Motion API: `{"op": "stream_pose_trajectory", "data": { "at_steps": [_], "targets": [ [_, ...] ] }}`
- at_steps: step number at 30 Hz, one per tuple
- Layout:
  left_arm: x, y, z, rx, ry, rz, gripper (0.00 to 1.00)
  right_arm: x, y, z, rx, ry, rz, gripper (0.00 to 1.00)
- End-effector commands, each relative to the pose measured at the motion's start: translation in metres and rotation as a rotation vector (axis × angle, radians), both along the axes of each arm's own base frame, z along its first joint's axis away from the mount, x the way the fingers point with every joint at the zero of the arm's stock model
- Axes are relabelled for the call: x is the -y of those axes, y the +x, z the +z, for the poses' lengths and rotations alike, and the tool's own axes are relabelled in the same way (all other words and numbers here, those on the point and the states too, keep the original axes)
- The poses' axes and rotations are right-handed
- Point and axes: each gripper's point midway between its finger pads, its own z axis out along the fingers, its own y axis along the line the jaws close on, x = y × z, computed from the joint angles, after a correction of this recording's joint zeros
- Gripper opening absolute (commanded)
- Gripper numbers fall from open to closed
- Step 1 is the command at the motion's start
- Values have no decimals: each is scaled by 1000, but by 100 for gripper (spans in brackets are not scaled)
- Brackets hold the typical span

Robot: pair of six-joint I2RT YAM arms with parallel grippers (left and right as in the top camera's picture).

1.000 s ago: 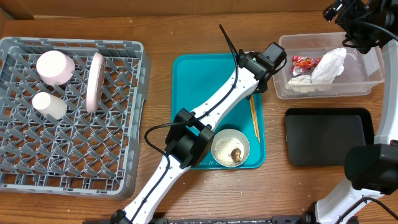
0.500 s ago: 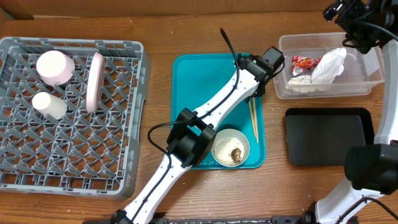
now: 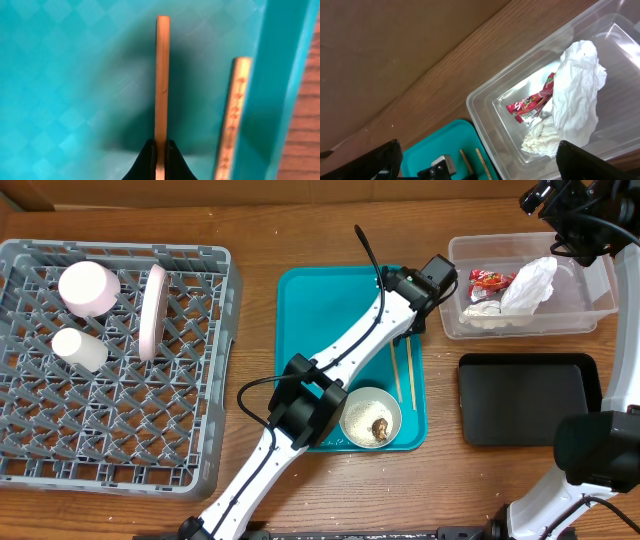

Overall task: Sort waste into correct bins and load items into the dishwasher
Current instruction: 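Pinch one wooden chopstick on the tray with the left gripper, then carry the chopstick to the rack and stand it upright, then release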

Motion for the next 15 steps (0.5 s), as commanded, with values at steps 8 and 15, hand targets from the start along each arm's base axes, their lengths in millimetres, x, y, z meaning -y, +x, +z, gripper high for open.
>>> {"op": "stream_pose_trajectory", "data": {
  "at_steps": [8, 15],
  "targets": [
    [-109, 36, 198, 195, 43, -224, 4, 0, -1, 13, 34, -3, -4, 100],
    [-227, 17, 247, 108, 200, -370, 4, 0, -1, 13, 34, -3, -4, 100]
  ]
}}
